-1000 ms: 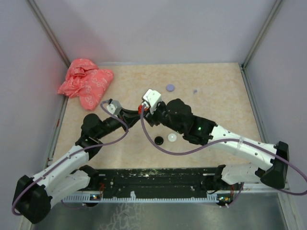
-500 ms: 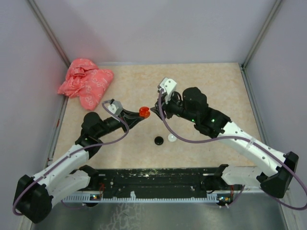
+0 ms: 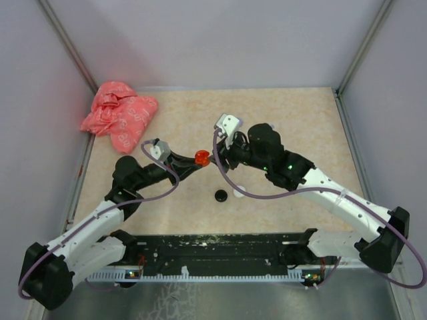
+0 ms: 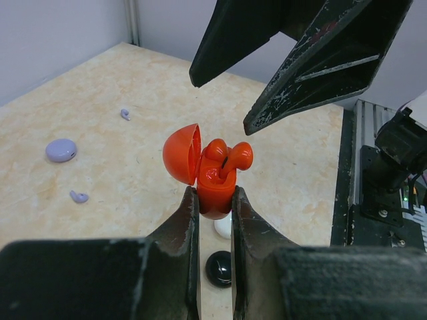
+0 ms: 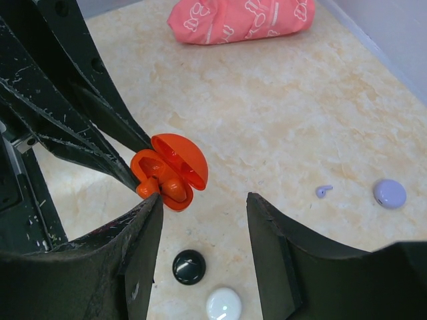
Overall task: Insert the wireless bluetooth earbuds into the charging case
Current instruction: Place the earbud in the charging case.
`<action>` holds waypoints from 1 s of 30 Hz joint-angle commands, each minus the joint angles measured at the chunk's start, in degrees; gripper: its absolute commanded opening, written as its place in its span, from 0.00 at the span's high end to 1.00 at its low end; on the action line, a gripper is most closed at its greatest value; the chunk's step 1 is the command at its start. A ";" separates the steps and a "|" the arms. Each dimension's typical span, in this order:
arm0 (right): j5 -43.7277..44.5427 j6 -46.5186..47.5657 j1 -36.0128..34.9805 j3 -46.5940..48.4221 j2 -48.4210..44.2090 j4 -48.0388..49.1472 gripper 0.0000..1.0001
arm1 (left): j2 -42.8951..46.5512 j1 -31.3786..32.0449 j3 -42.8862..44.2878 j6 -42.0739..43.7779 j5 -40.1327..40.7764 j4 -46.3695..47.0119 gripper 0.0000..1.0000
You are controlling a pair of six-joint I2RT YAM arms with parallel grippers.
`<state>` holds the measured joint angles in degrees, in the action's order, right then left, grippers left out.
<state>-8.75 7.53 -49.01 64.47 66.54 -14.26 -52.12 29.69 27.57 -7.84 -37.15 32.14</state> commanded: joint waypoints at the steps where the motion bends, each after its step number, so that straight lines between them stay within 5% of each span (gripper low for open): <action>1: -1.17 0.90 0.40 0.22 0.15 2.26 0.47 | 0.24 -0.64 1.20 -0.73 -1.51 2.78 0.99; 30: -7.28 -0.44 0.28 0.87 1.65 4.03 0.47 | 0.26 -1.11 1.08 -1.22 -2.04 3.46 0.99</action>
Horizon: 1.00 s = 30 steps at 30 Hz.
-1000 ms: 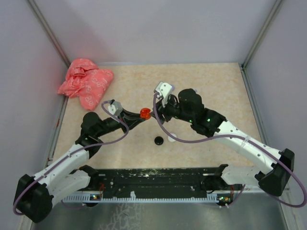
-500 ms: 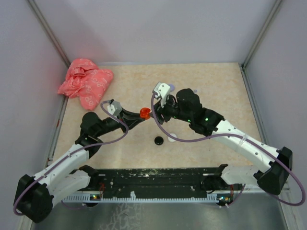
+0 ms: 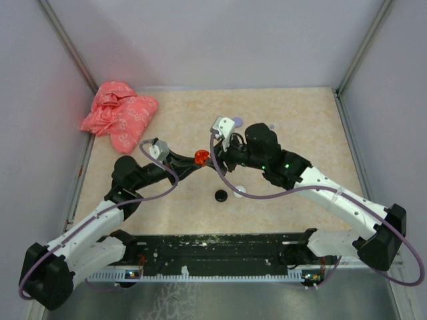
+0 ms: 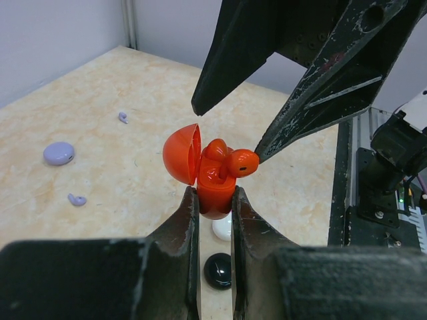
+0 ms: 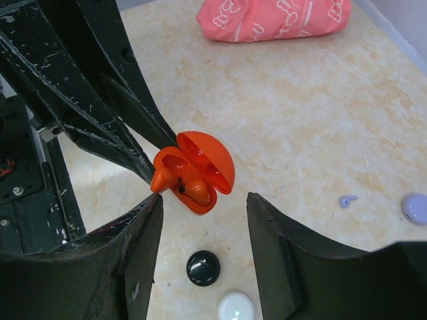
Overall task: Insert the wireless bluetooth earbuds into the charging case
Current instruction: Place the earbud in the charging case.
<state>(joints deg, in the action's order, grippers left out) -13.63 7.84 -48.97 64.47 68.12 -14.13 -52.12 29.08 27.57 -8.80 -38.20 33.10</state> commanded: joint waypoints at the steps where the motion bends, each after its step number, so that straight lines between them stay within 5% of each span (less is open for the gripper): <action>1: -2.33 -0.87 0.21 1.04 0.41 4.05 0.47 | 0.26 -0.45 1.10 -0.21 -1.13 2.52 0.99; 19: 0.98 -4.86 0.22 5.59 2.68 1.17 0.46 | 0.23 -0.50 1.86 1.23 -4.00 1.31 0.99; 30: -24.98 -9.08 9.15 10.28 4.61 -4.04 0.43 | 0.24 -0.60 3.27 3.62 -9.09 -1.51 0.99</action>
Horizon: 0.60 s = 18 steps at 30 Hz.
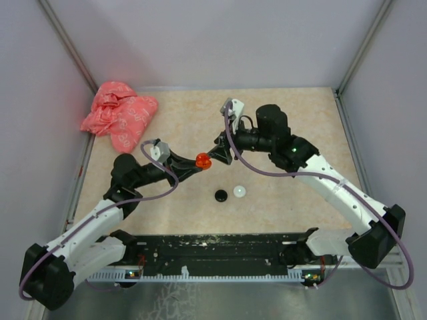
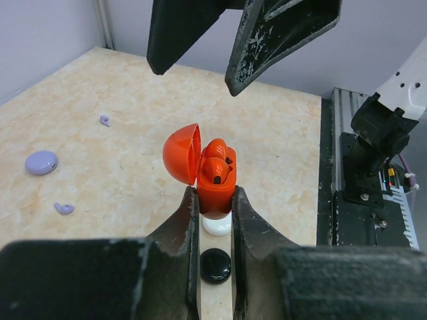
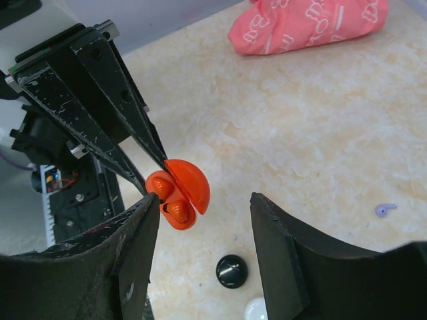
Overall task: Insert the wireless bluetooth earbuds into the charging case
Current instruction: Place the earbud in the charging case, then close the charging case.
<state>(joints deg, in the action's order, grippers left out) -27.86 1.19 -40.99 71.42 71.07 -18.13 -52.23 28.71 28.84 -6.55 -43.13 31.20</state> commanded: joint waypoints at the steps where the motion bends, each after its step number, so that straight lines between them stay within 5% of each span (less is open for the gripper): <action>1: -11.75 -2.79 1.17 3.37 2.25 0.12 0.43 | 0.37 -0.22 1.95 1.42 -4.58 0.58 0.99; 18: -24.47 -2.51 1.22 2.84 4.89 0.68 0.42 | -0.77 -0.83 2.83 1.43 -2.65 -1.42 0.99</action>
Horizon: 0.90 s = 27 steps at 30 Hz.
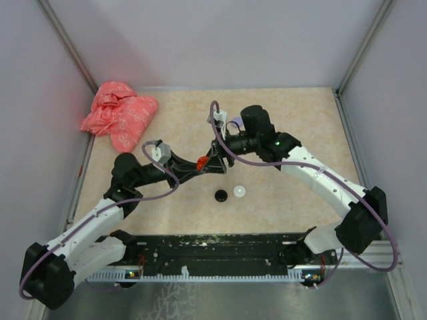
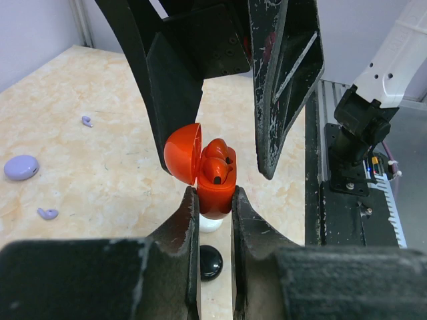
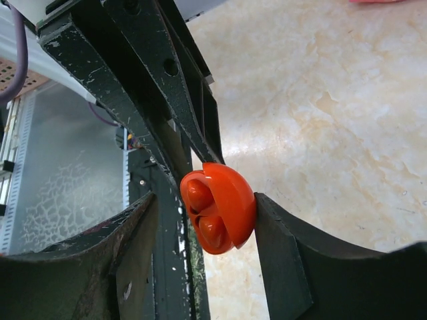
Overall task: Insert the wireless bluetooth earbuds into the charging case
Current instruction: Close the charging case, then place the charging case at the center of the board.
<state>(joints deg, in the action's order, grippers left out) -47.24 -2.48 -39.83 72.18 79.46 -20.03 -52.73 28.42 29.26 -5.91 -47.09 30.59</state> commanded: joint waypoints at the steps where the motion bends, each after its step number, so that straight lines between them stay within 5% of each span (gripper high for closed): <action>1: -5.67 1.37 0.15 1.45 -4.25 2.95 0.43 | -0.29 -0.64 2.53 0.85 1.59 -1.14 0.99; 11: -1.88 2.33 0.06 -0.99 -8.00 2.93 0.44 | -0.87 -0.69 3.22 -0.72 4.78 -3.73 0.99; 20: 25.50 -5.89 0.50 -6.51 -12.20 -2.66 0.40 | 1.05 -0.74 2.05 -13.70 17.07 -17.34 1.00; 27: 42.59 -18.49 0.62 -14.86 -13.94 -4.62 0.32 | 0.34 -0.69 -1.65 -22.58 19.38 -27.79 1.00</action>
<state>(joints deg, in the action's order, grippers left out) -18.17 -11.66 -39.57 60.55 67.85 -24.80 -52.58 27.97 30.26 -21.12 -30.83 10.59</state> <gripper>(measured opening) 0.662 0.194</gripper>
